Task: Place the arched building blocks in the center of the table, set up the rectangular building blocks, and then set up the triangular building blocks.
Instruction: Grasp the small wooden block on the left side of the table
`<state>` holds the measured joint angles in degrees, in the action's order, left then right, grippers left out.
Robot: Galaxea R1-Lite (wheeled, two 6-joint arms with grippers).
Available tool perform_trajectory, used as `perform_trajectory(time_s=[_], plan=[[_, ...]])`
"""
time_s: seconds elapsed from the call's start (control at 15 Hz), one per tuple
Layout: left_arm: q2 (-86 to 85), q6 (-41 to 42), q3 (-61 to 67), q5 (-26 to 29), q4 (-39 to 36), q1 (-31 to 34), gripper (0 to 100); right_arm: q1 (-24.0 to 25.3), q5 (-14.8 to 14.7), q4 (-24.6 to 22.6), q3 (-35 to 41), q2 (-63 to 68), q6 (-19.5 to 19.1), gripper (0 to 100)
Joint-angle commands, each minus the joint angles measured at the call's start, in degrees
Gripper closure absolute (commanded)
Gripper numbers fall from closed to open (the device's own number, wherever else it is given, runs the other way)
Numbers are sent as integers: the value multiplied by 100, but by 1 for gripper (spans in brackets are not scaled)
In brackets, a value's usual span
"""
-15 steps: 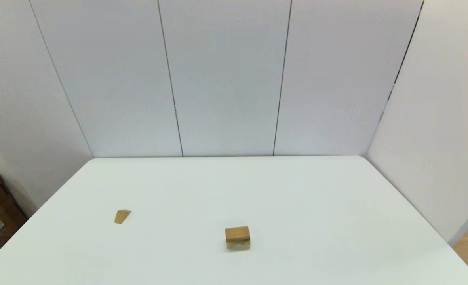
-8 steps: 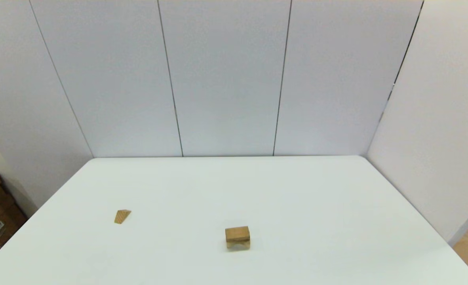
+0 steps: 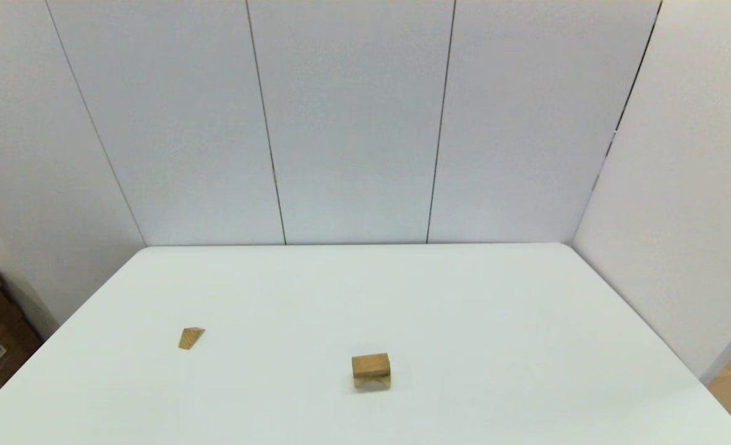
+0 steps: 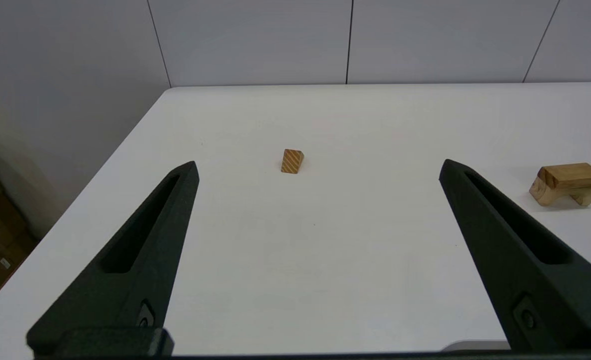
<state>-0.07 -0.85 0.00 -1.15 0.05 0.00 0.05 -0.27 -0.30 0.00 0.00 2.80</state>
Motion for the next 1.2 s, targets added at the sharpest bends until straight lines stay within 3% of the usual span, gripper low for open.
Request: perform_trajectory(time_s=[0.07,0.33,0.6,0.93,1.2], plan=[[7,-29,0,0,4,0,0,-5,0,-5,0,0,1,0],[51,-11,-185,27,127,0,0,4,0,-5,0,0,1,0],[833,-82,-1151,0,1208,35,0,-5,0,-5,0,0,1,0],[3356,-3,-2936,27,2342,343,0,4,0,-5,0,0,1,0],[5650,103,-4438,18,2808,343,0,4,0,-5,0,0,1,0]])
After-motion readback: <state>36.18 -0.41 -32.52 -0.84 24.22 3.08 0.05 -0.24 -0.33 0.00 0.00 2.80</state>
